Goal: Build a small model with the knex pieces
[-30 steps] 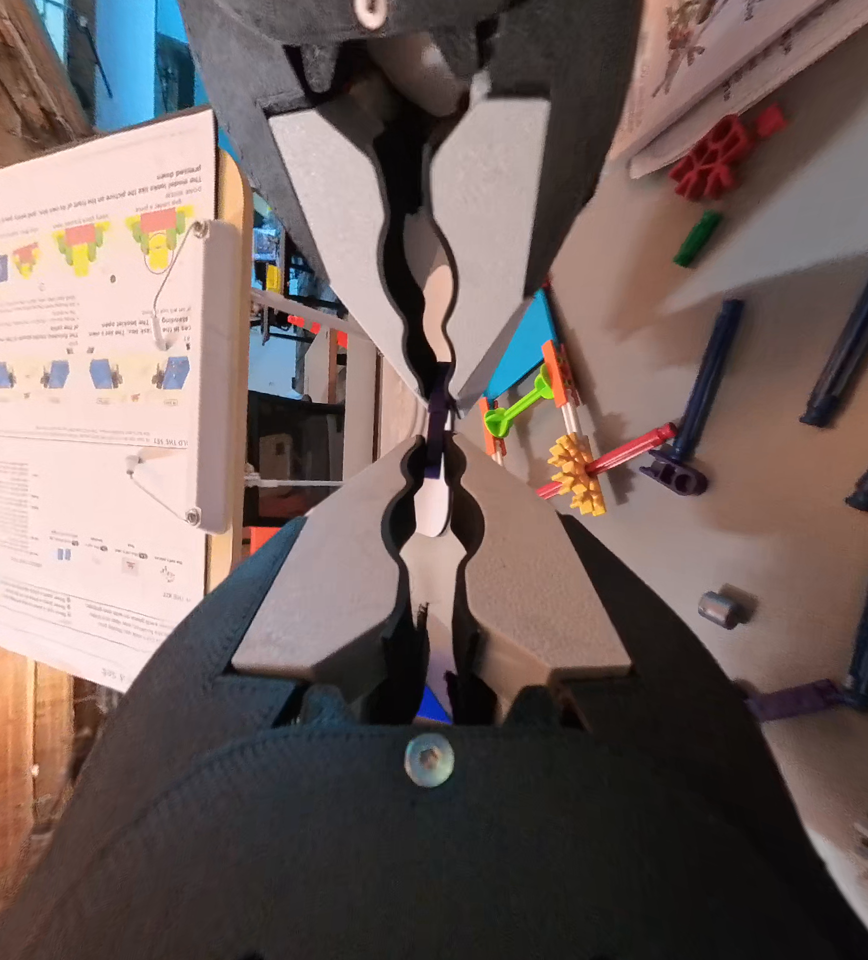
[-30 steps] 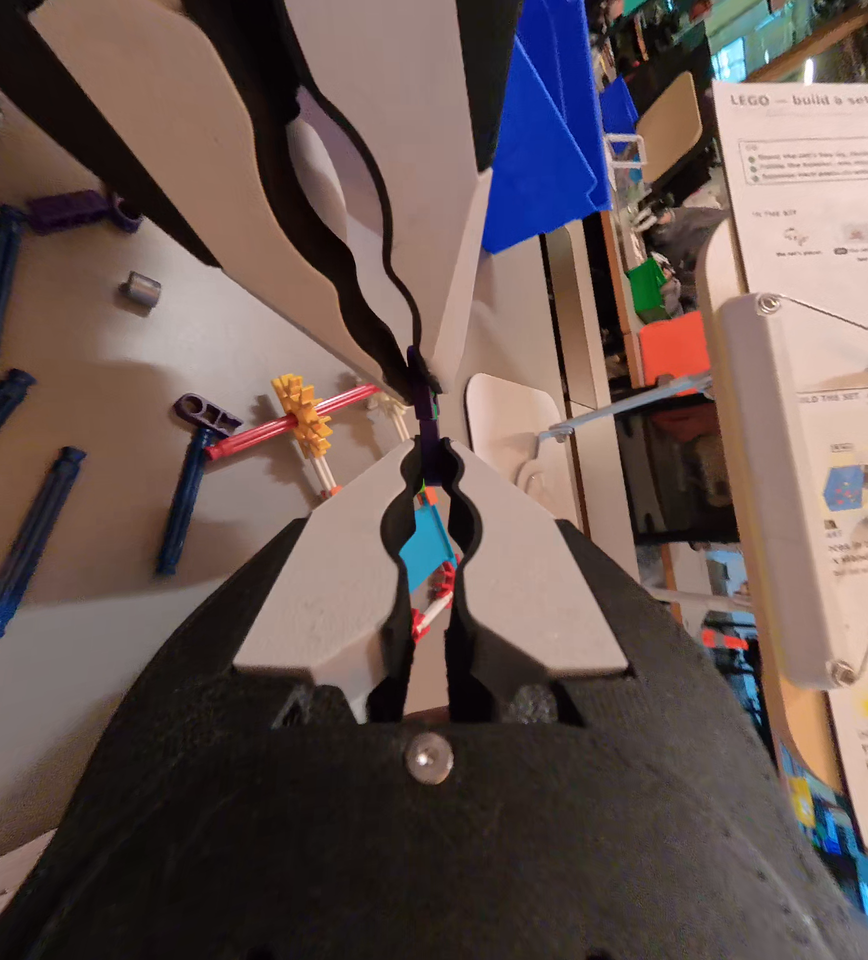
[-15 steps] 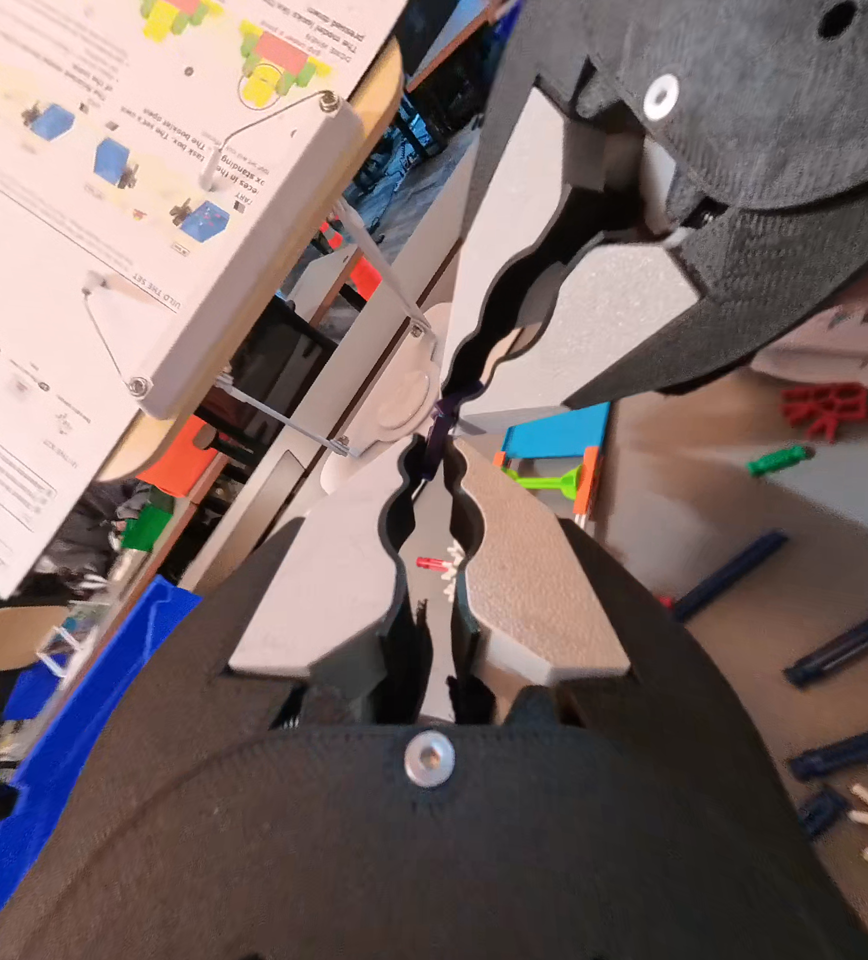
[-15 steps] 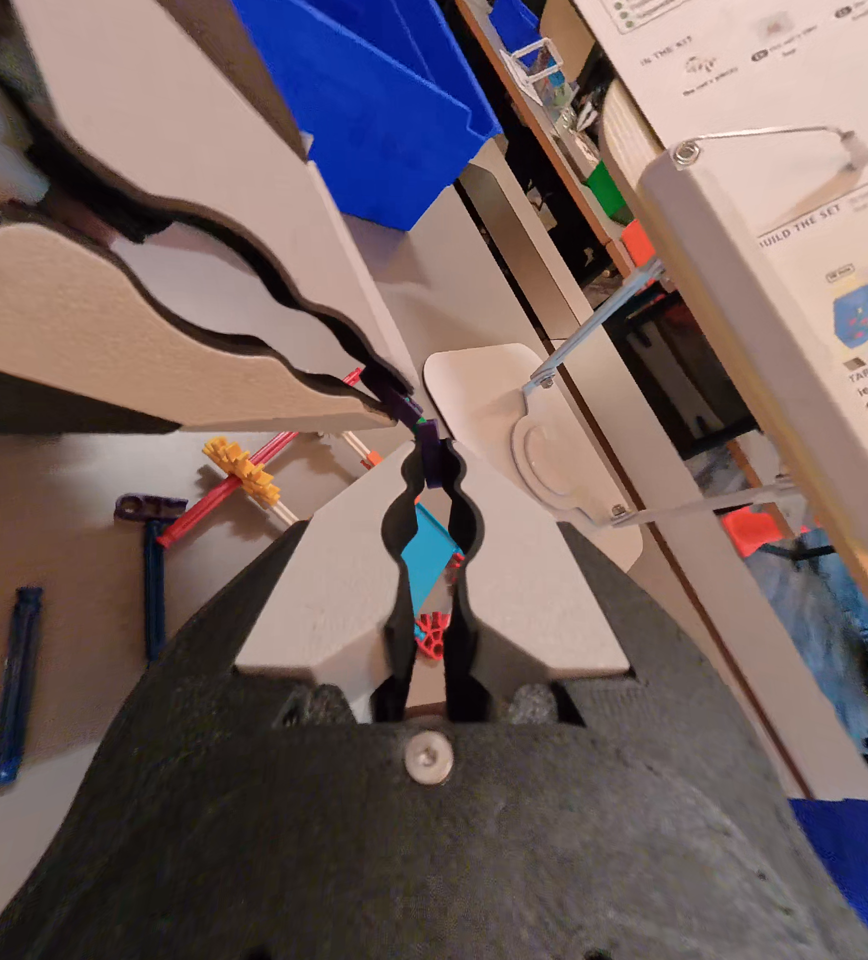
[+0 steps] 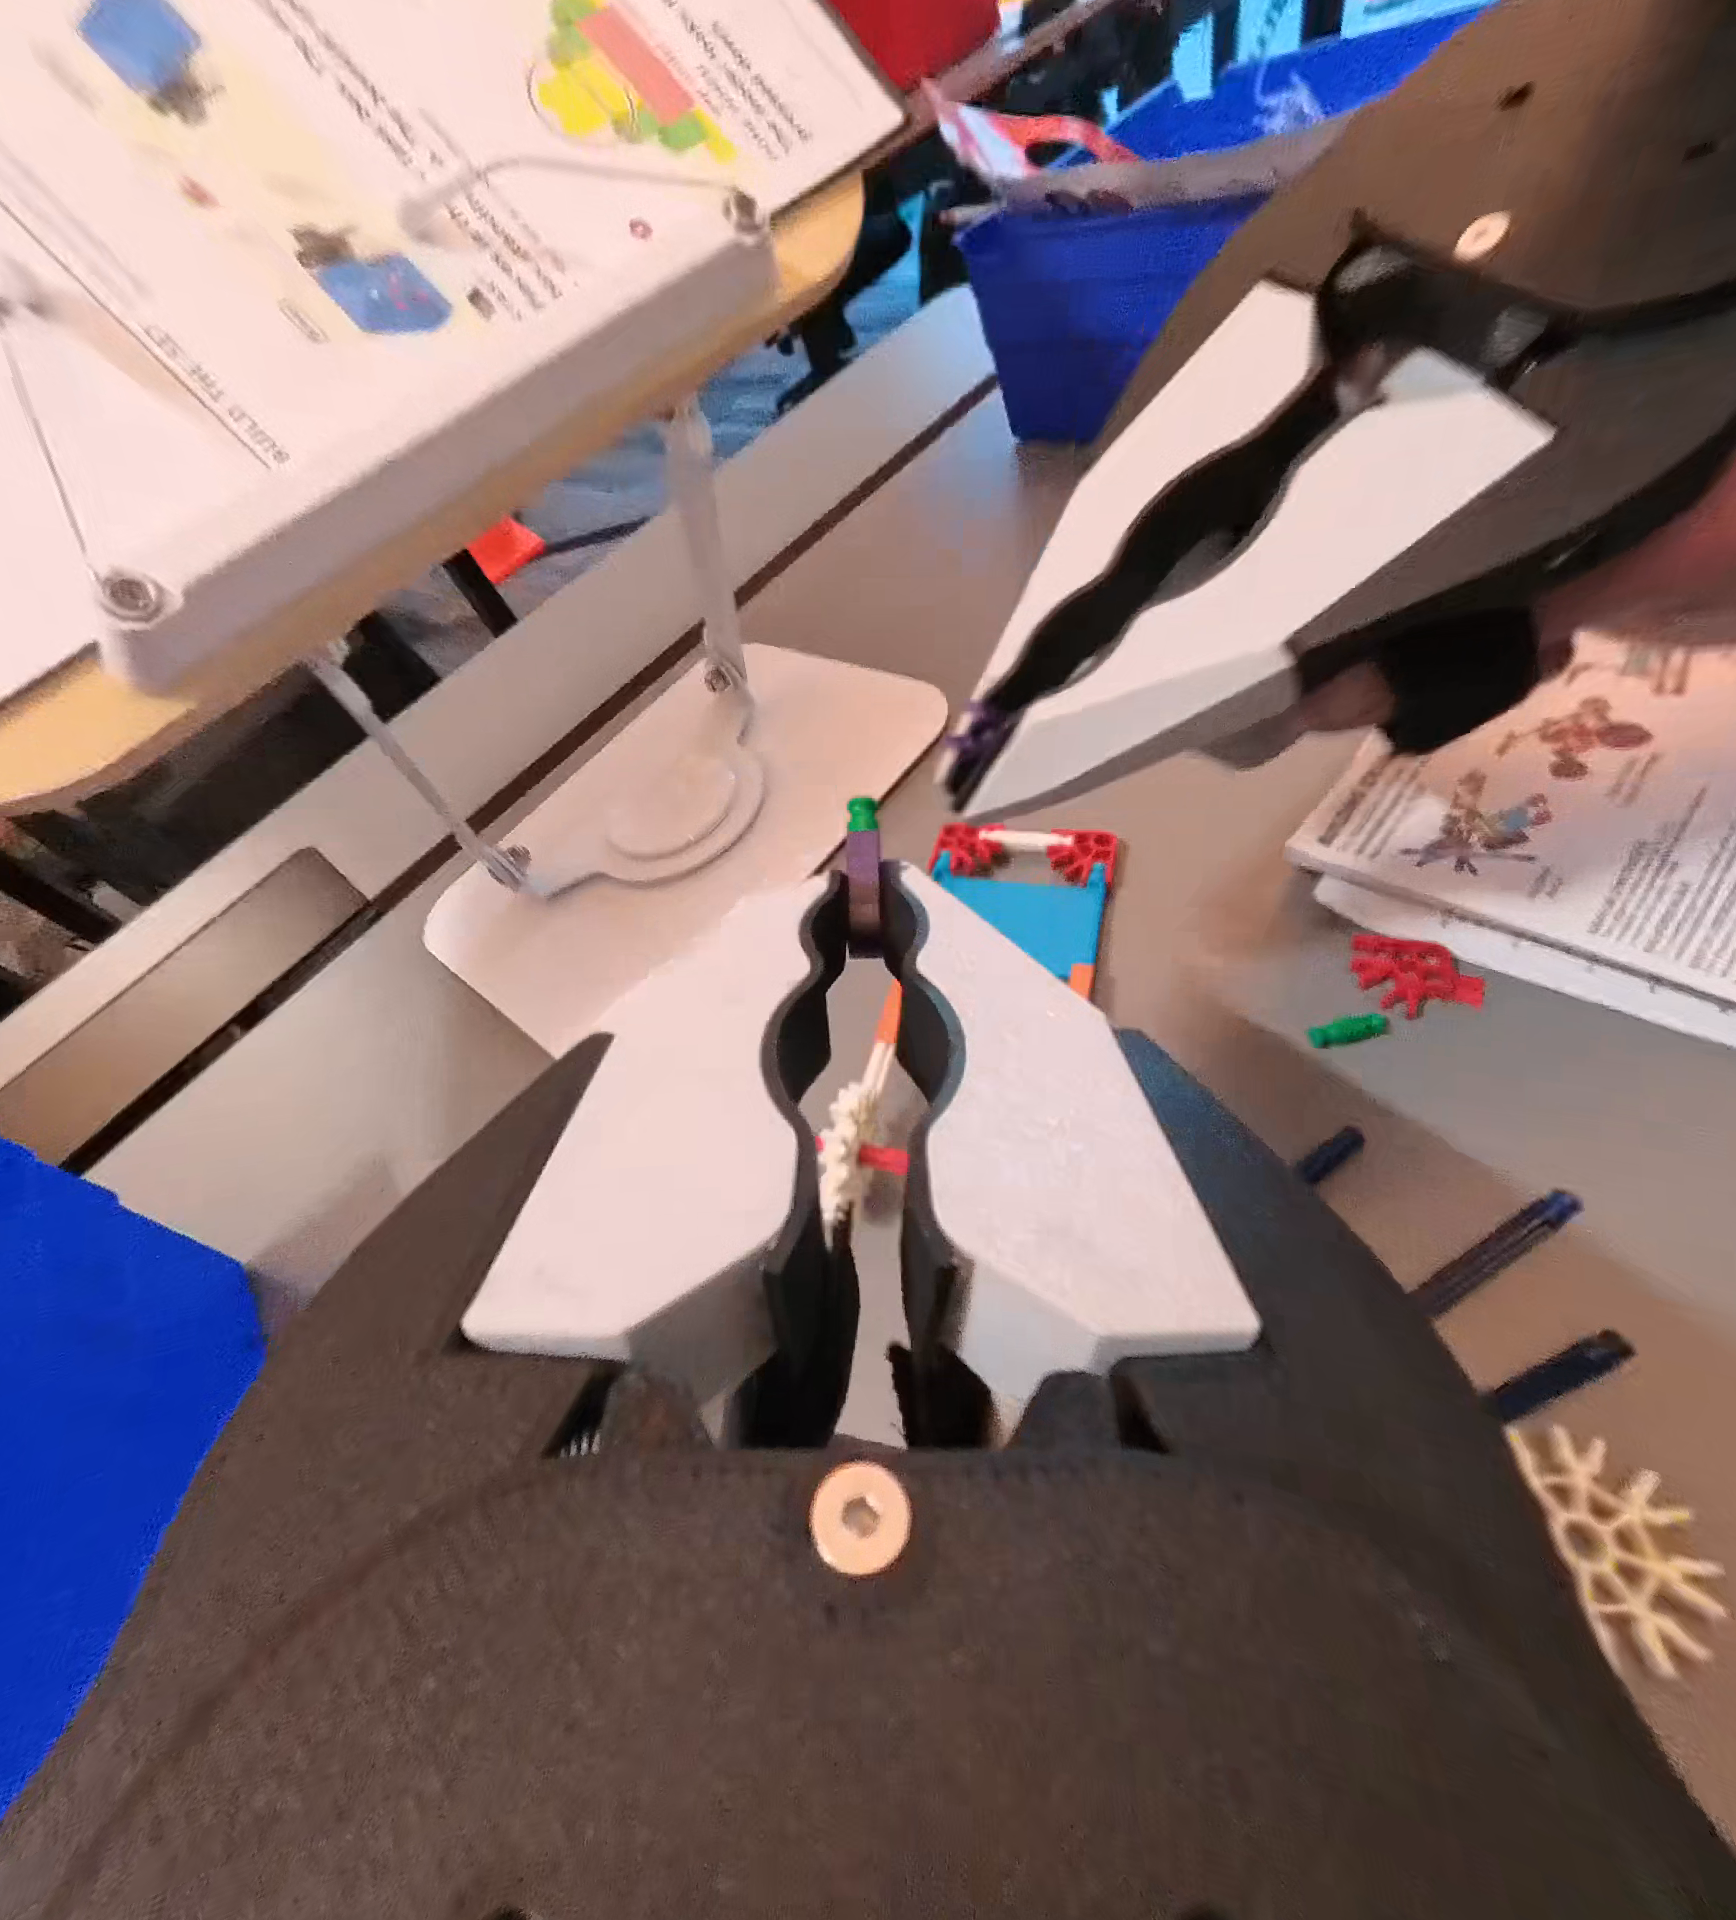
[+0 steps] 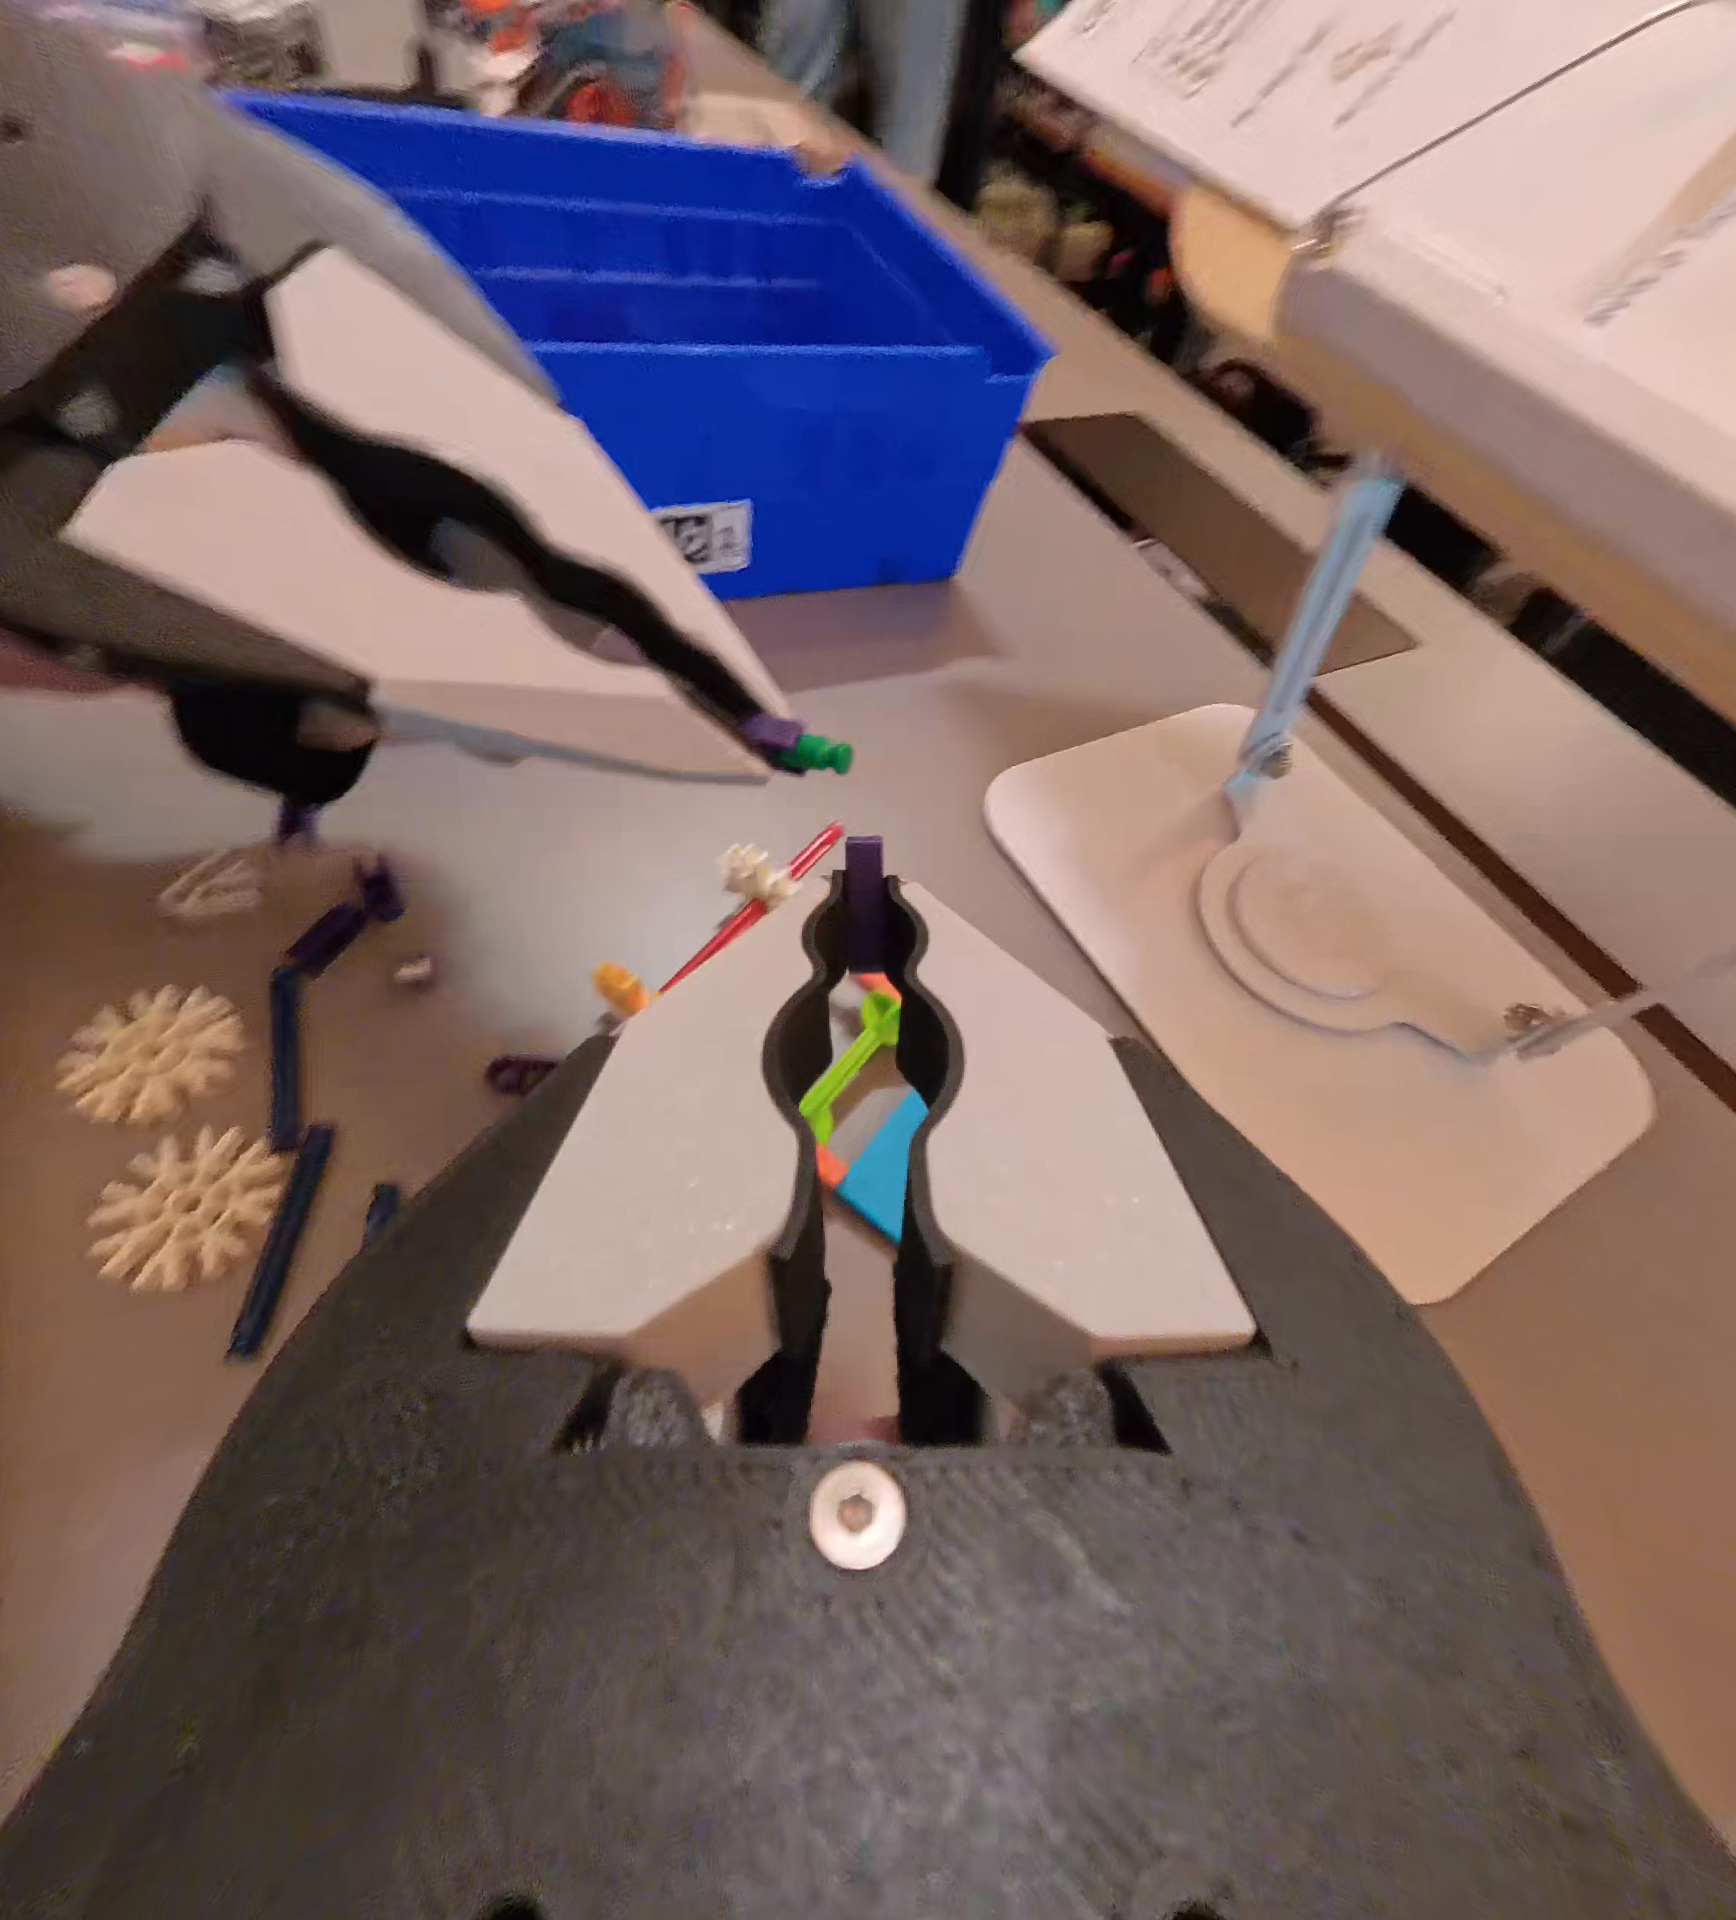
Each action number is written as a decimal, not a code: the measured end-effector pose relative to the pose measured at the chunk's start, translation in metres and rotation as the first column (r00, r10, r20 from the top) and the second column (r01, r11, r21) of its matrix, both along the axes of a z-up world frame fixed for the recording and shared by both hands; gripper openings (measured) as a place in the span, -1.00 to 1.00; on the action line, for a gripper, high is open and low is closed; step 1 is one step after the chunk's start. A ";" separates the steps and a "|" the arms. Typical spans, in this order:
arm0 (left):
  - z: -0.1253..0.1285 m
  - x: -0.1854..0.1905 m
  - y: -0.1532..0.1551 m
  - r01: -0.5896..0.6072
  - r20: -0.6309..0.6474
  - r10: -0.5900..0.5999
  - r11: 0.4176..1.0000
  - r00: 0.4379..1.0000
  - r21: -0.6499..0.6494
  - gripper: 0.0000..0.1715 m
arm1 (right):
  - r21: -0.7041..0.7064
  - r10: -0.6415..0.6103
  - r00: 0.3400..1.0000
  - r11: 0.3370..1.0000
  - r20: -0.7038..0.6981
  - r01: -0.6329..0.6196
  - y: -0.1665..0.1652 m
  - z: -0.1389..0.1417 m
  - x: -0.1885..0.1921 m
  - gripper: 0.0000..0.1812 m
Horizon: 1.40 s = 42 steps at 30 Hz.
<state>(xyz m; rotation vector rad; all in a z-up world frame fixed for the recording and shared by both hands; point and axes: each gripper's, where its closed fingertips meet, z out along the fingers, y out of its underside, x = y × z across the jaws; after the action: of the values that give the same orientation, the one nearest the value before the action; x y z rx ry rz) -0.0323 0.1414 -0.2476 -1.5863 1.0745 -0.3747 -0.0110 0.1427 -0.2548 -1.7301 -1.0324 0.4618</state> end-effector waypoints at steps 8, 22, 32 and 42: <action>-0.021 -0.007 0.003 0.044 -0.120 -0.046 0.999 0.992 -0.019 -0.95 | -0.178 0.264 0.915 0.960 0.304 -0.217 -0.045 -0.064 -0.001 -0.97; -0.045 0.006 -0.023 0.191 -0.171 -0.212 0.973 0.962 -0.132 -0.95 | -0.188 0.263 0.915 0.959 0.307 -0.212 -0.043 -0.067 0.004 -0.79; -0.053 0.014 -0.039 0.276 -0.300 -0.279 0.960 0.912 -0.052 -0.95 | 0.106 0.191 0.898 0.962 0.396 -0.252 -0.037 -0.042 -0.005 -0.85; -0.053 0.021 -0.043 0.321 -0.435 -0.233 0.937 0.870 0.139 -0.95 | 0.171 0.147 0.851 0.949 0.504 -0.265 -0.036 -0.048 -0.004 -0.88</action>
<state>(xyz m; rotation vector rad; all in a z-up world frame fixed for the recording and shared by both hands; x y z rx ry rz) -0.0114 0.0985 -0.3007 -1.3526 1.6271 -0.1081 -0.0147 0.1065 -0.3031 -1.5568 -1.5812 0.0194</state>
